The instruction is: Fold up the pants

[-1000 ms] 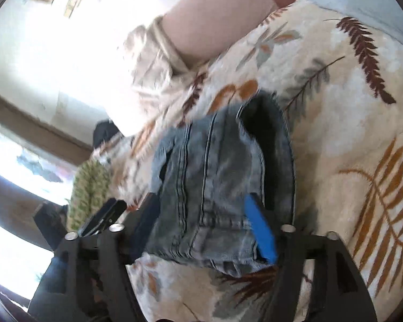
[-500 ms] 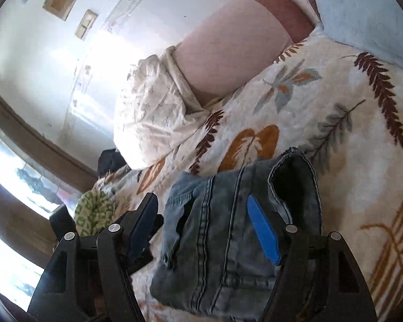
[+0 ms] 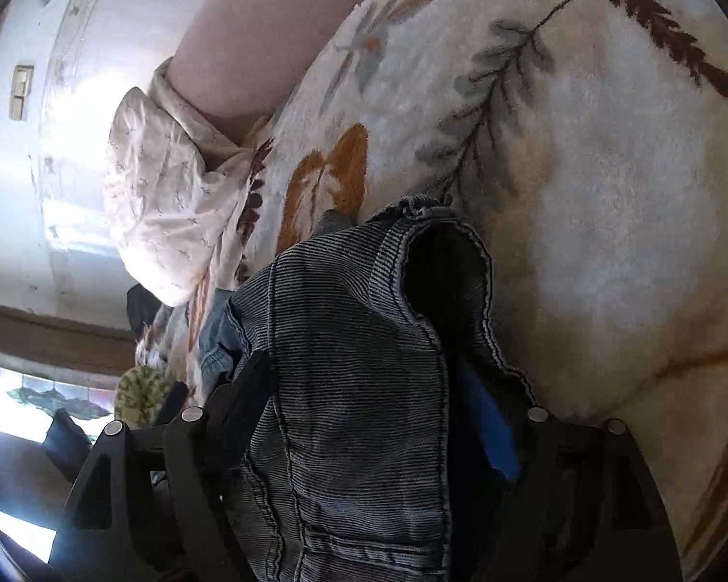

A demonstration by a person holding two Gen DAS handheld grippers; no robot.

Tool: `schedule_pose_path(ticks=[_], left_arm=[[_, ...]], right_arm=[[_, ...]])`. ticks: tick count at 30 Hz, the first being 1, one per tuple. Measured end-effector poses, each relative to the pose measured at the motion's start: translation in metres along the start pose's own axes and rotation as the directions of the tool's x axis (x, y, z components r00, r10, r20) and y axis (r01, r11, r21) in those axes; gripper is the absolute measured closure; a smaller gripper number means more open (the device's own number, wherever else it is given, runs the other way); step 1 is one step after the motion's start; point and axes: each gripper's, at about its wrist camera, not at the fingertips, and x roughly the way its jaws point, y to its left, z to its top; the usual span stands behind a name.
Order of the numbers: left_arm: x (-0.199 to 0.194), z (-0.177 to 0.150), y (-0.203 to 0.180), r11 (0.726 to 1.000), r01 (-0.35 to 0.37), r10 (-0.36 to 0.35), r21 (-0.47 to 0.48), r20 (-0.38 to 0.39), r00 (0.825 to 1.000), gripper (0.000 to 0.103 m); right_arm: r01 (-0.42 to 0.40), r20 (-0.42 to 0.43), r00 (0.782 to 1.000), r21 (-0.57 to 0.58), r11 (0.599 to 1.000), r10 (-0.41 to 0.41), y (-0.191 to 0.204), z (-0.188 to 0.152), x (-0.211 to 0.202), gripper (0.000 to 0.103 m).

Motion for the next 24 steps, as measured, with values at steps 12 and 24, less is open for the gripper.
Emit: schedule_pose_path(ticks=[12,24], left_arm=[[0.004,-0.004,0.0,1.0,-0.007,0.007,-0.018,0.004,1.0,0.0],[0.008,-0.006,0.0,1.0,-0.008,0.008,-0.03,0.005,1.0,0.0]], right_arm=[[0.064,0.023,0.998,-0.085,0.994,-0.062,0.017,-0.006,0.001,0.02],[0.096,0.2,0.978,-0.192,0.977,-0.057,0.038,-0.006,-0.03,0.025]])
